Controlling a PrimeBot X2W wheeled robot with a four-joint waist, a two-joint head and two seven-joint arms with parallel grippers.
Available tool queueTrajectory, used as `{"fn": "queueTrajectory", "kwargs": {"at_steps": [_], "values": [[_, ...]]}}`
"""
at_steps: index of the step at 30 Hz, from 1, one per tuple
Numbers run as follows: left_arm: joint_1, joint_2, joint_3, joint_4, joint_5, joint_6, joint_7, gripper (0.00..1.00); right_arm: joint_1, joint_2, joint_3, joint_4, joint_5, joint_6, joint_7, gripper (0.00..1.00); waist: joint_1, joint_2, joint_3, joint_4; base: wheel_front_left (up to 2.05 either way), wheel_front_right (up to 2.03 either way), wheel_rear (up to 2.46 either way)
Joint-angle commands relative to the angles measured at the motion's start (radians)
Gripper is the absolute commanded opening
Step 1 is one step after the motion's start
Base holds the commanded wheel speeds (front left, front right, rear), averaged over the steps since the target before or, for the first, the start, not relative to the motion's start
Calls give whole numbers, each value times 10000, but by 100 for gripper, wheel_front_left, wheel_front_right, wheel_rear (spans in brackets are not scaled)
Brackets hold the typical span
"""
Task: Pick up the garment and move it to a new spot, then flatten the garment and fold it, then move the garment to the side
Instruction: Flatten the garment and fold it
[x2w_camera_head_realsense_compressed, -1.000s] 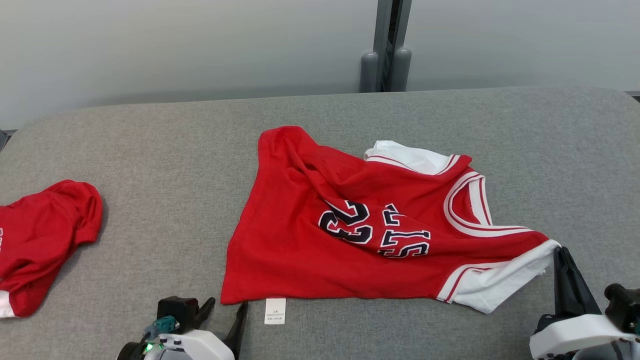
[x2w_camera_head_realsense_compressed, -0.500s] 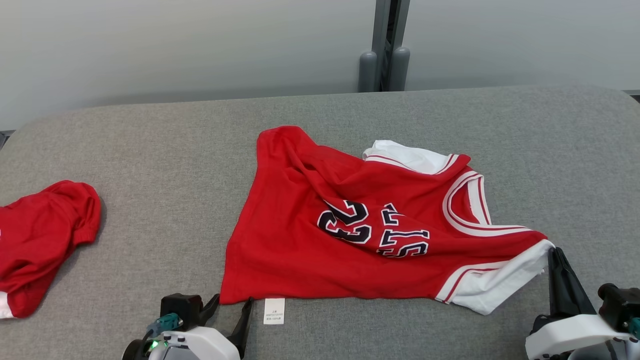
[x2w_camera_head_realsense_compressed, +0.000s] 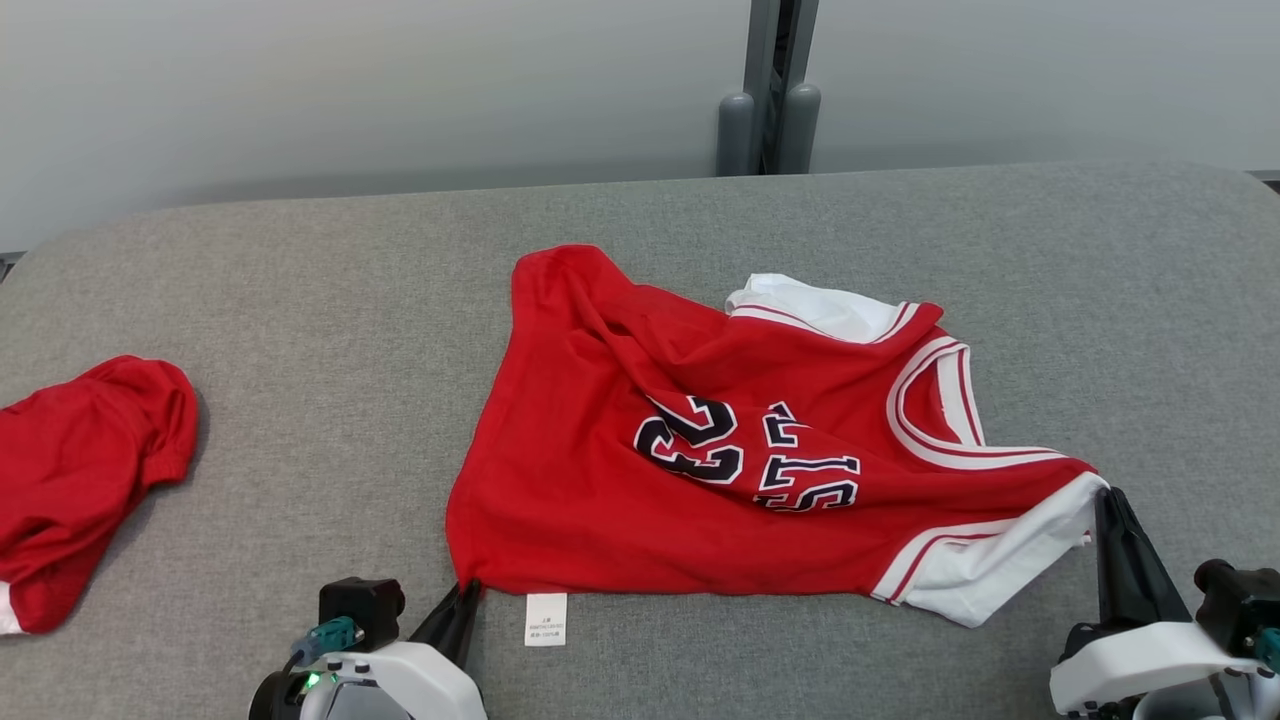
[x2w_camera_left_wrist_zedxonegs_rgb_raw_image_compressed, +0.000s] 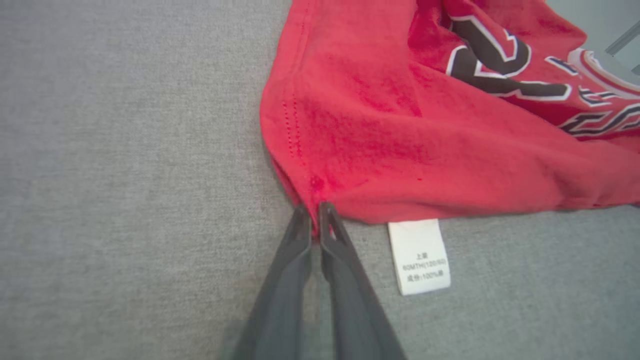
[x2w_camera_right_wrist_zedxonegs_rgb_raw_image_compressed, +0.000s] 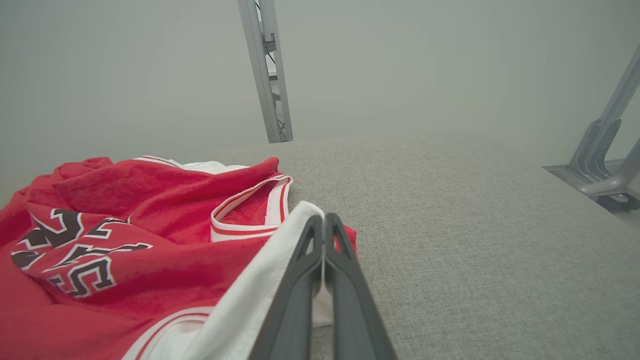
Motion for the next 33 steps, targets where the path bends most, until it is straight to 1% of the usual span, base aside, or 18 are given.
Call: {"fn": "queueTrajectory", "kwargs": {"at_steps": [1,7,10,12,16,20,23,28,33], "values": [[-196,23,29,51,-69,-3,-40,0,-1,-67,-56,7,-84,-3,-7,0,0,0,-1,11,0,0,0],[-238,51,54,98,-126,13,-272,0,-17,-67,-62,-17,-117,-3,-7,0,0,0,-47,62,0,0,0],[-326,92,161,-94,-175,71,-615,0,-95,-67,-33,-138,-148,-3,-8,0,0,0,-114,68,0,0,0],[-347,89,144,-298,-229,-76,-794,0,-187,-65,100,-245,-38,-3,-7,0,0,0,-192,58,0,0,0],[-477,117,301,-896,-552,-209,-900,0,-439,-67,261,-662,126,-1,-7,0,0,0,-355,13,0,0,0],[-687,105,510,-1680,-1003,-253,-637,0,-1006,-217,488,-1073,113,-3,-7,0,0,0,-575,-102,0,0,0],[-897,102,688,-2404,-1303,-195,-396,0,-1643,-477,791,-1271,84,-1,-7,0,0,0,-752,-234,0,0,0],[-1486,143,1001,-3552,-1736,49,306,0,-3056,-815,1067,-1568,442,-3,275,0,0,0,-962,-398,0,0,0],[-2423,130,1304,-4228,-2273,420,1284,0,-4633,-1033,1074,-1609,897,-1,726,0,0,0,-1101,-505,0,0,0]]}}
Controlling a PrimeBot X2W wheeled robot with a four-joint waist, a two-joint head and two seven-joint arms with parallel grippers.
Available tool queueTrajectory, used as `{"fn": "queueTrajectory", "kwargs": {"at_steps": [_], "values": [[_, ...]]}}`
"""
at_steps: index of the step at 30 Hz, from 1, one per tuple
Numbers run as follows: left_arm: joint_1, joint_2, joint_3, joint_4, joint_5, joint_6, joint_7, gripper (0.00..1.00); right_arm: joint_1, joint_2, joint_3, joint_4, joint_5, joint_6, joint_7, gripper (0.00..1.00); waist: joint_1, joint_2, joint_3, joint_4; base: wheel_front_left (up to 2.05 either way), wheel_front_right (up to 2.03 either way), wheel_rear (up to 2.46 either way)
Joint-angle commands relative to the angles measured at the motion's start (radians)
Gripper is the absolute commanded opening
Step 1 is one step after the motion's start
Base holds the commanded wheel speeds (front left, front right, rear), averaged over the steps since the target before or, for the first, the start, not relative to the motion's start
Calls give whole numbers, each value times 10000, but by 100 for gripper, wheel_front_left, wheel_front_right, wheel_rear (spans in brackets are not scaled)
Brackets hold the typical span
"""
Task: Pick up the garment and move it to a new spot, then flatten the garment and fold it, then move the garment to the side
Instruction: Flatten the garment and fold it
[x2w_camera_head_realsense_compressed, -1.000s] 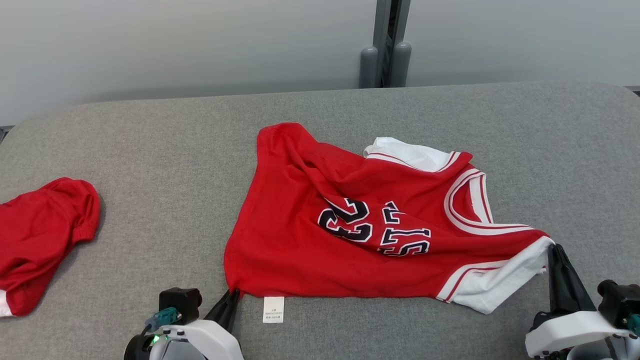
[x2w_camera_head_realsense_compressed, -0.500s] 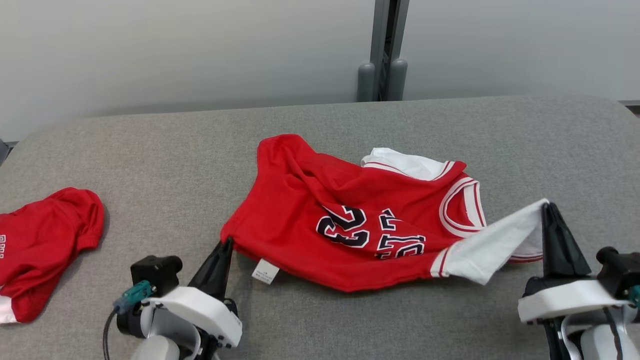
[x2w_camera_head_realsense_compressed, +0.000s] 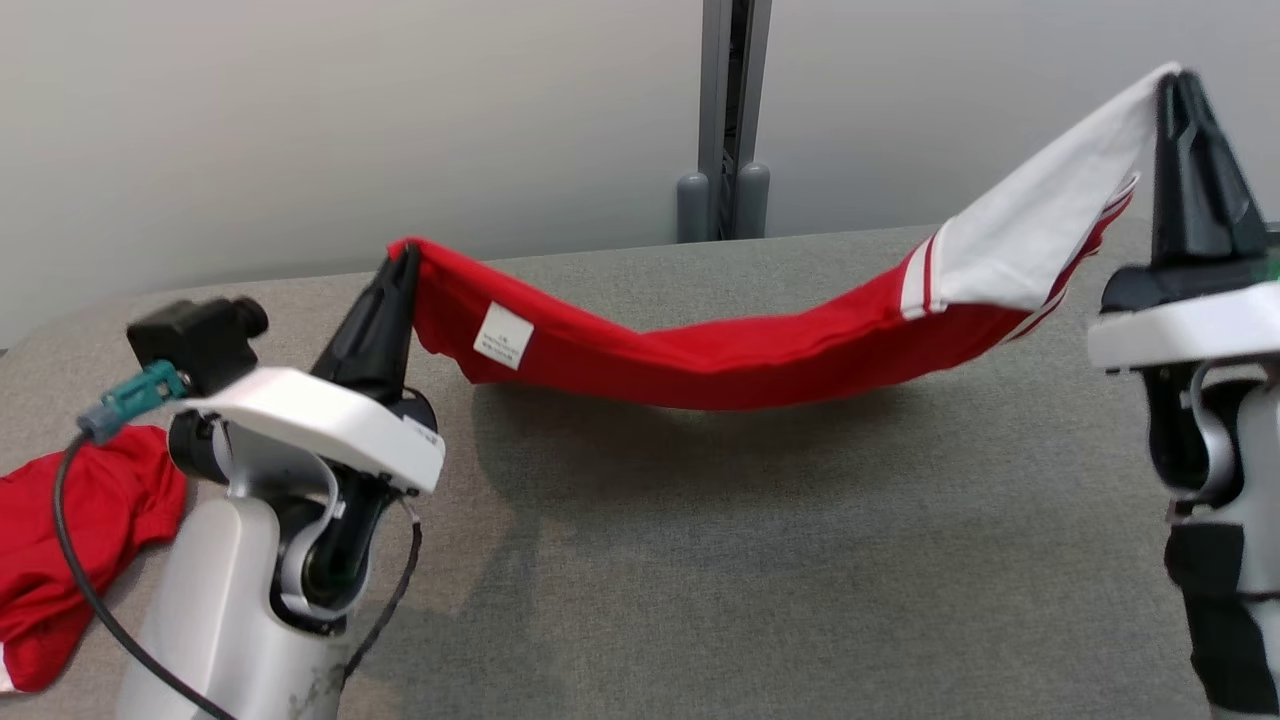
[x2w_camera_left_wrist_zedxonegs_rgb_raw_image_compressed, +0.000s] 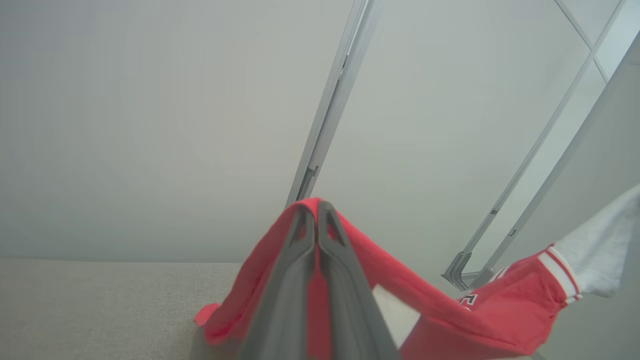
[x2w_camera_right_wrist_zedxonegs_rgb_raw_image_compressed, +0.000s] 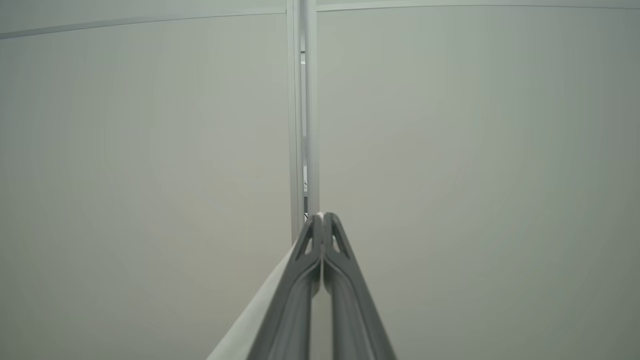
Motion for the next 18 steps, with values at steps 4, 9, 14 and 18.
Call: {"fn": "queueTrajectory", "kwargs": {"at_steps": [4,9,14,18], "values": [[-824,52,244,-167,-297,288,487,0,-1026,62,-227,143,495,1,348,0,0,0,-40,-51,0,0,0],[-1908,86,368,-8,-471,594,1010,0,-2435,514,-546,555,1852,1,1383,0,0,0,-45,-83,0,0,0],[-2954,160,436,378,-657,812,1567,0,-3638,618,-489,892,2062,1,1922,0,0,0,324,-90,0,0,0],[-4196,352,681,920,-877,993,2057,0,-5023,664,-602,1312,1935,1,2175,0,0,0,1406,-58,0,0,0]]}}
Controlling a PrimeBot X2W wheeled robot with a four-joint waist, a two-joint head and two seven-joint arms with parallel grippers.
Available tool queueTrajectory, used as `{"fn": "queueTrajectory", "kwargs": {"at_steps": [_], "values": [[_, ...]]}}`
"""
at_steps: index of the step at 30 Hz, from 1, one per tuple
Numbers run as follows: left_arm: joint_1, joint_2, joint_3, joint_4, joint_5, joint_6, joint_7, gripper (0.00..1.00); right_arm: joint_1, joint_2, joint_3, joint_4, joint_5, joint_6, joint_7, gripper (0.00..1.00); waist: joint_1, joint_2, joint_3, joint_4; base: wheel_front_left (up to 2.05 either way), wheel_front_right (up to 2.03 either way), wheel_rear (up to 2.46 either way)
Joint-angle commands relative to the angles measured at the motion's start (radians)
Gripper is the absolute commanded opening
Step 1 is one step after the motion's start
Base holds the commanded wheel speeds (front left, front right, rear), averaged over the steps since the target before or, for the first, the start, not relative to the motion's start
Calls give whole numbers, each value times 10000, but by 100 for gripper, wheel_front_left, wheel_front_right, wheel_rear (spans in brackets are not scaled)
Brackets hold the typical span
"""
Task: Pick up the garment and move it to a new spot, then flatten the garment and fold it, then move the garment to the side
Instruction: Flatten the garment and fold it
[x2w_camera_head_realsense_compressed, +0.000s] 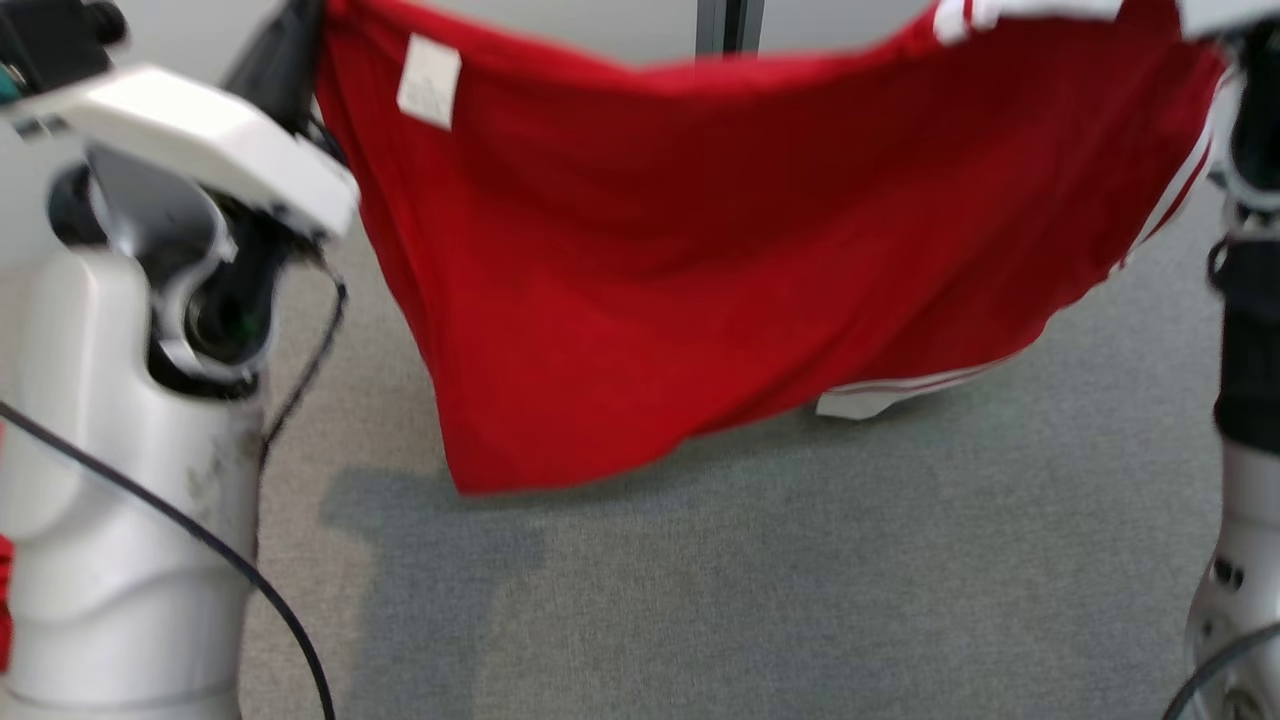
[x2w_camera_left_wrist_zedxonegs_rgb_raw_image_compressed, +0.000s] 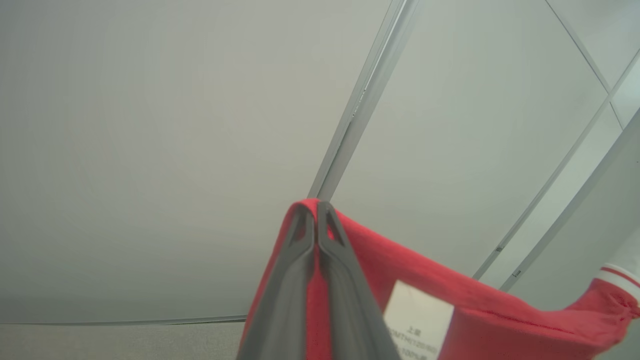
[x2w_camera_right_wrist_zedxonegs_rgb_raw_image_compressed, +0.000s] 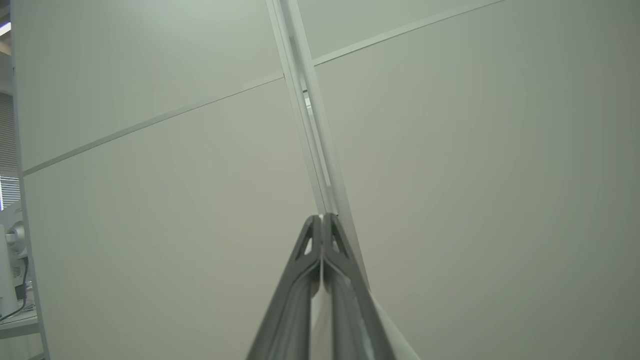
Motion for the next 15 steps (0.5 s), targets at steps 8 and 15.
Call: {"fn": "queueTrajectory", "kwargs": {"at_steps": [8,15], "values": [[-3804,784,-179,1719,719,-327,-213,0,-3971,-291,334,1490,-1147,1,-94,0,0,0,3201,171,0,0,0],[-7082,507,-31,3895,1167,-520,-2328,0,-7239,-154,-126,3812,-1963,2,-2056,0,0,0,4405,287,0,0,0]]}}
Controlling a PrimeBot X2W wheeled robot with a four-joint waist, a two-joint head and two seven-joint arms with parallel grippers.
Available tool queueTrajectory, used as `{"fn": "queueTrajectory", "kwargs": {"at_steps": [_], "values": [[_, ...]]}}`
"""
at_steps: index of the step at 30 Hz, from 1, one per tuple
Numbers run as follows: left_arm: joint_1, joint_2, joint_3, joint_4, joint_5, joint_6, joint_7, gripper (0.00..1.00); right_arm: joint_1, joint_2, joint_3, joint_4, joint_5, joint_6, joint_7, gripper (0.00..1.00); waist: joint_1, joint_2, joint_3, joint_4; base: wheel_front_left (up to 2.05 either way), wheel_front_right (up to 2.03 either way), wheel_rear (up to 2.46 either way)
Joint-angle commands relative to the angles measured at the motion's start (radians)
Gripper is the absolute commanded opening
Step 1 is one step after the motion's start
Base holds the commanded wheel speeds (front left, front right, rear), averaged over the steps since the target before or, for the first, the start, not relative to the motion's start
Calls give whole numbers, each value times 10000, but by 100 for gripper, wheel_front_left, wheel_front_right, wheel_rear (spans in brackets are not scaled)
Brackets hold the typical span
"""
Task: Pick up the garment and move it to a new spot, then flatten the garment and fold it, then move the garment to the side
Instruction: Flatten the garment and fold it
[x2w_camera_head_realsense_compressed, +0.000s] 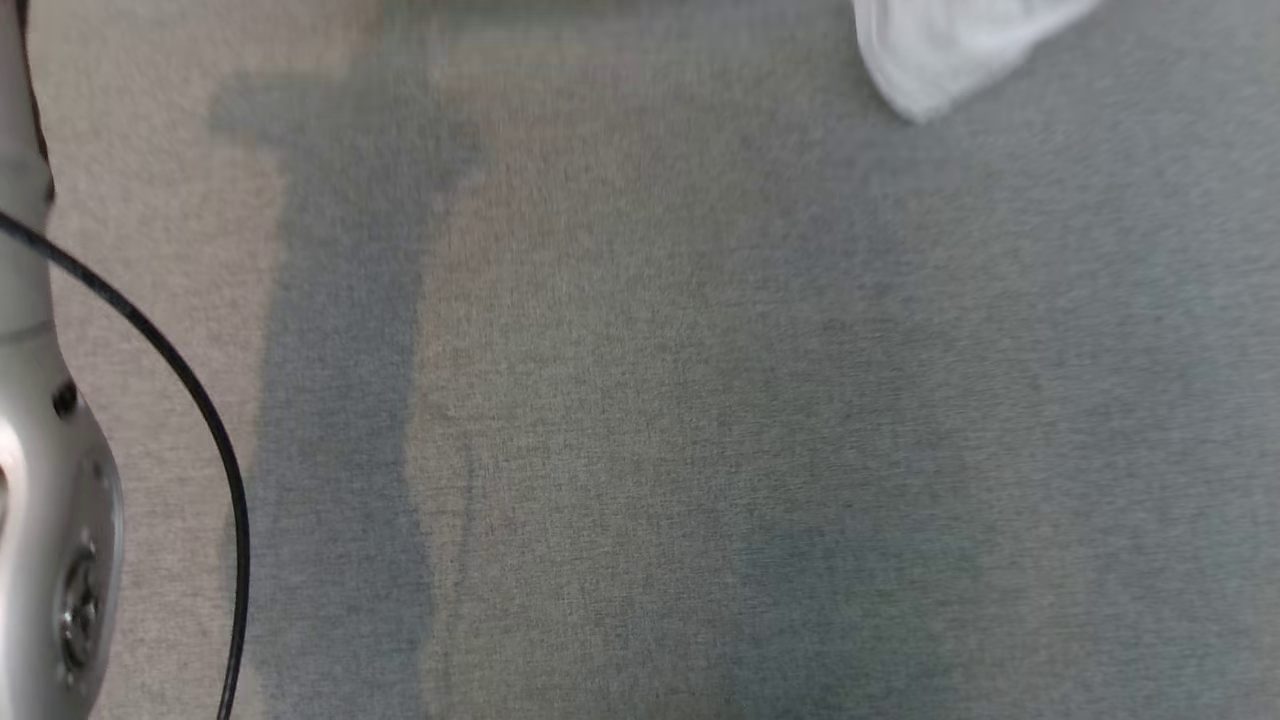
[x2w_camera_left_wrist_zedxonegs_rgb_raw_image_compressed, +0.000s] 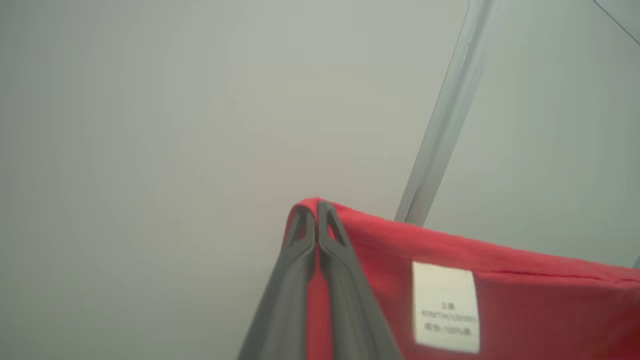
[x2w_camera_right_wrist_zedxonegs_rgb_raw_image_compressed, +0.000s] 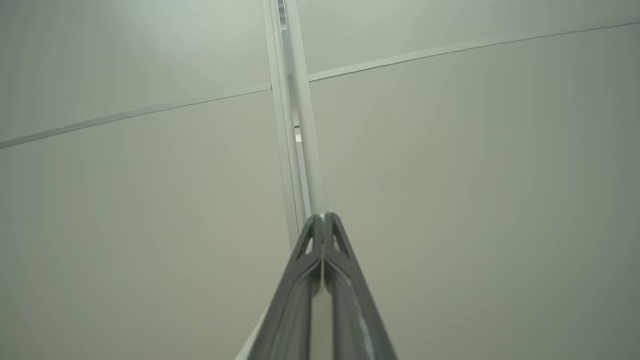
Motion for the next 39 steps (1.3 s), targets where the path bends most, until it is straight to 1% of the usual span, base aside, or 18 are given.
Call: {"fn": "queueTrajectory", "kwargs": {"at_steps": [1,3,5,7,9,11,12,14,19,22,26,28,35,39], "values": [[-591,-80,51,504,105,-97,-511,0,-502,54,27,532,-278,2,-485,0,0,0,763,120,0,0,0],[-1339,-199,73,1058,168,-112,-1096,0,-1174,66,-137,993,-501,1,-833,0,0,0,984,157,0,0,0],[-1783,-361,75,1643,191,-170,-1606,0,-1480,154,-403,1350,-496,1,-970,0,0,0,1174,209,0,0,0],[-2169,-506,79,2209,66,-346,-1954,0,-1668,307,-874,1421,29,2,-1003,0,0,0,1391,257,0,0,0],[-2401,-622,119,2691,-65,-492,-2279,0,-1512,410,-956,1272,470,2,-1005,0,0,0,1587,292,0,0,0],[-2475,-708,52,3160,-114,-663,-2515,0,-1076,446,-734,1261,771,2,-1007,0,0,0,1743,297,0,0,0],[-2475,-708,52,3160,-114,-663,-2515,0,-1076,446,-734,1261,771,2,-1007,0,0,0,1743,297,0,0,0],[-2411,-766,-45,3626,-105,-810,-2747,0,-660,440,-255,1259,1074,2,-1009,0,0,0,1887,307,0,0,0],[-1962,-891,41,4868,-371,-1071,-3063,0,565,402,358,1441,1829,2,-1011,0,0,0,2031,255,0,0,0],[-1624,-926,-247,5408,-255,-1258,-3204,0,1223,410,569,1573,2059,2,-1012,0,0,0,2033,235,0,0,0],[-1121,-962,-610,5956,-101,-1425,-3383,0,2102,410,511,1782,2419,2,-1013,0,0,0,1910,237,0,0,0],[-824,-967,-728,6201,-54,-1474,-3483,0,2606,415,629,1815,2409,2,-1013,0,0,0,1752,210,0,0,0],[484,-902,-1273,6833,147,-1574,-3644,0,4421,408,452,2054,3207,2,-1014,0,0,0,885,105,0,0,0],[1435,-888,-1651,7079,316,-1575,-3646,0,5528,341,867,2218,3562,2,-1014,0,0,0,242,117,0,0,0]]}}
